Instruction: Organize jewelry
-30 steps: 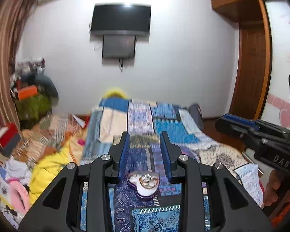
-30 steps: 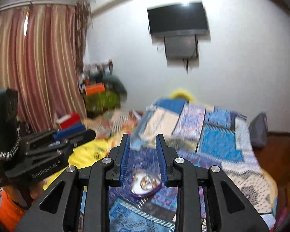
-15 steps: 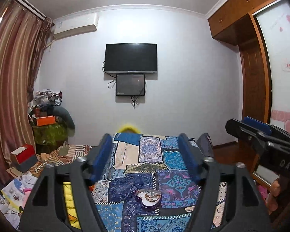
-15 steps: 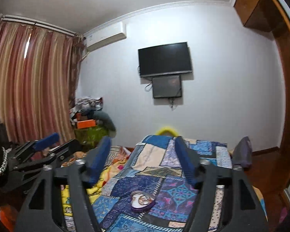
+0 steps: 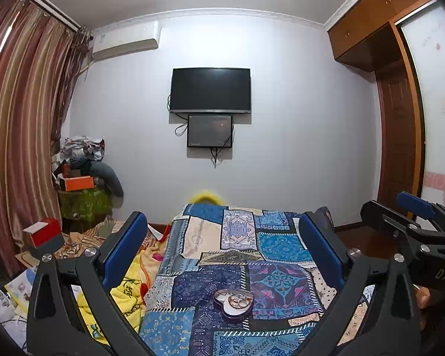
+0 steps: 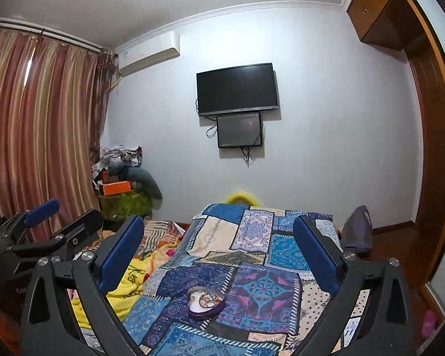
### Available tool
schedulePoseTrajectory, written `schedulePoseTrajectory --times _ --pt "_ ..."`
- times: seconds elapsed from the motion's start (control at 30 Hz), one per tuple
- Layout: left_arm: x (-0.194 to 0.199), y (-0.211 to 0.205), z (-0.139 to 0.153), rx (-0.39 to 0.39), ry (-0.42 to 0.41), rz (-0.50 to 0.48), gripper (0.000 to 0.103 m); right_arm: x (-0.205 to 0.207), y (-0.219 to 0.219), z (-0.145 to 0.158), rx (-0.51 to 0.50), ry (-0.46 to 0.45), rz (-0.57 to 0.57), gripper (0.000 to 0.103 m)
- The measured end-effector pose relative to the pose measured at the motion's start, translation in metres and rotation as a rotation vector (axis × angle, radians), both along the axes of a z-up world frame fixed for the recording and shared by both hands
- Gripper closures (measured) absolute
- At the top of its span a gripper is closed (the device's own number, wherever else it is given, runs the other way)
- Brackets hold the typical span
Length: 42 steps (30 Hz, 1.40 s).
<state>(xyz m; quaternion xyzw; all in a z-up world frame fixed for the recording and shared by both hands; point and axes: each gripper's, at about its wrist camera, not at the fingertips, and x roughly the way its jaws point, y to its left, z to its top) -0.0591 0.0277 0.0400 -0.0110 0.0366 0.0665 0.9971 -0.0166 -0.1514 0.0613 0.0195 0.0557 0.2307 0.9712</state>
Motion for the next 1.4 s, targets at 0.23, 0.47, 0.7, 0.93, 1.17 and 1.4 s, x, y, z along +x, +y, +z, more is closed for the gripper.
schedulePoseTrajectory --times 0.23,0.47,0.7,0.93,1.17,1.4 --pt "0.002 -0.001 -0.002 -0.004 0.011 -0.001 0.001 -0.003 -0.002 -0.002 -0.008 0.005 -0.003 0.003" --pt "0.007 -0.002 -0.005 0.007 0.023 0.010 0.001 -0.003 -0.002 -0.004 -0.015 0.021 0.002 0.003" --pt "0.011 0.000 -0.008 0.005 0.038 0.015 0.001 -0.002 -0.001 -0.005 -0.023 0.039 0.007 0.003" --pt "0.014 -0.001 -0.012 0.006 0.052 0.015 0.001 -0.002 0.000 -0.004 -0.021 0.052 0.011 0.003" --pt "0.015 0.001 -0.013 0.006 0.059 0.020 0.000 -0.002 0.001 -0.002 -0.026 0.053 0.015 0.003" --pt "0.016 0.004 -0.013 -0.004 0.064 0.021 0.000 -0.004 0.001 -0.003 -0.028 0.056 0.011 0.003"
